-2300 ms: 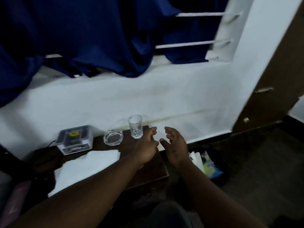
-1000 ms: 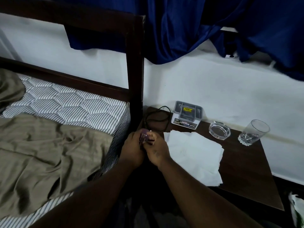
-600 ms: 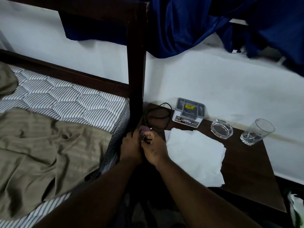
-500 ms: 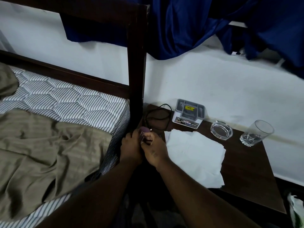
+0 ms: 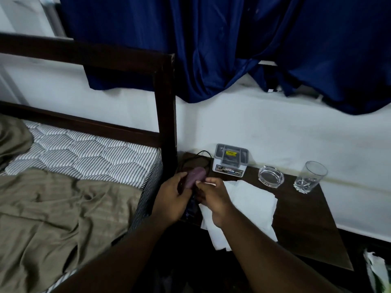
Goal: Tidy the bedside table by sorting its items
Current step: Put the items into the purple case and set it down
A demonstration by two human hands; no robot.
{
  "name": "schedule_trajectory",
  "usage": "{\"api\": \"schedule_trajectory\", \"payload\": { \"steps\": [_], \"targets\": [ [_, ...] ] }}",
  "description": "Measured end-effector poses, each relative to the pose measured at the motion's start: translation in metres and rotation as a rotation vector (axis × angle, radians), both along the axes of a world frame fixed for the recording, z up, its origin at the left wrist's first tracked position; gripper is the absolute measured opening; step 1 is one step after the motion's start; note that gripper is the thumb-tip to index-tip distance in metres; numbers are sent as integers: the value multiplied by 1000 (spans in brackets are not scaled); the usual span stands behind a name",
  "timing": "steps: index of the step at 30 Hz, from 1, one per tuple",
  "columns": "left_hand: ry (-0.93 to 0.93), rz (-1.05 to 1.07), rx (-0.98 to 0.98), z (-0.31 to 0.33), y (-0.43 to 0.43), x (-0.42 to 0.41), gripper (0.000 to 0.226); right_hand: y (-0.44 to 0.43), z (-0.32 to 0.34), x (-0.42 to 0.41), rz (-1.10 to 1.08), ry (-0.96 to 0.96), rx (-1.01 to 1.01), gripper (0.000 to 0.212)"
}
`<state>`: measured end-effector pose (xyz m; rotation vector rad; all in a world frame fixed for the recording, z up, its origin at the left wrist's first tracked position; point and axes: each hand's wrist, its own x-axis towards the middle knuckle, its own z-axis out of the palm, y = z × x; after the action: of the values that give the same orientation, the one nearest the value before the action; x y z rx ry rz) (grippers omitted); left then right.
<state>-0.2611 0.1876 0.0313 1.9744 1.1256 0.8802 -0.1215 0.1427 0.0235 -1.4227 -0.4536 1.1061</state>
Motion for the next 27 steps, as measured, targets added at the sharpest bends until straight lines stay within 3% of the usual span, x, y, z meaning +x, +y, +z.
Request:
{"api": "schedule_trajectory", "payload": {
  "steps": [4, 10, 15, 19, 27],
  "targets": [
    [-37, -176, -11, 29, -15, 13, 34, -34, 16, 27, 100, 240, 149, 44],
    [54, -385, 32, 60, -35, 41, 36, -84, 36, 58, 42, 303, 258, 52],
    [318, -547, 328, 88, -56, 71, 39, -123, 49, 77, -43, 309, 291, 65],
    [448, -598, 517, 102, -73, 96, 44, -148, 55, 88, -156, 317, 310, 60],
    [578, -717, 700, 122, -116, 130, 34, -195, 66, 102, -292, 327, 399, 54]
  ]
}}
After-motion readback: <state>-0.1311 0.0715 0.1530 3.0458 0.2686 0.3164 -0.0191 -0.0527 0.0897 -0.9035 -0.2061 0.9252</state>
